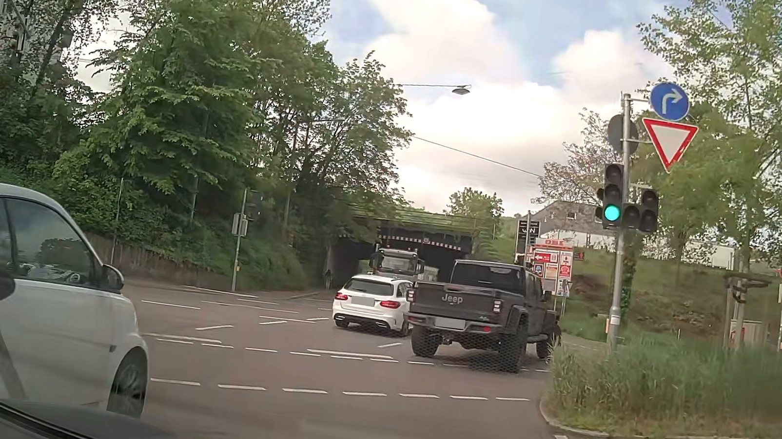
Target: Follow the waypoints while adhering to traffic rules and regulations
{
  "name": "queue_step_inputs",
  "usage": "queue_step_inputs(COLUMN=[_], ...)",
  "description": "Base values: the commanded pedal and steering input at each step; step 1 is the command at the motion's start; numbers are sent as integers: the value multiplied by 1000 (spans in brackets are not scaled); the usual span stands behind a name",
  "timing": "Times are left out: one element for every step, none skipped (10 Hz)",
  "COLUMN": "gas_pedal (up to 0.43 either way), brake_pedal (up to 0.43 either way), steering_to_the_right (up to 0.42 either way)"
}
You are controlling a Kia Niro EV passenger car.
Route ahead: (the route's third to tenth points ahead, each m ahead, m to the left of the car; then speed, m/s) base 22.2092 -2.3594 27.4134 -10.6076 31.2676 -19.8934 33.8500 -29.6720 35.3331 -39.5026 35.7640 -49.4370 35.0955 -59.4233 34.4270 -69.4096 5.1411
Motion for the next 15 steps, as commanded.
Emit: queue_step_inputs(gas_pedal=[311,268,240,228,197,157,138,118,87,47,0,0,0,0,0], brake_pedal=[0,0,0,0,0,0,0,0,0,0,0,0,0,0,0], steering_to_the_right=[0,8,15,26,36,47,66,84,109,131,158,178,198,215,233])
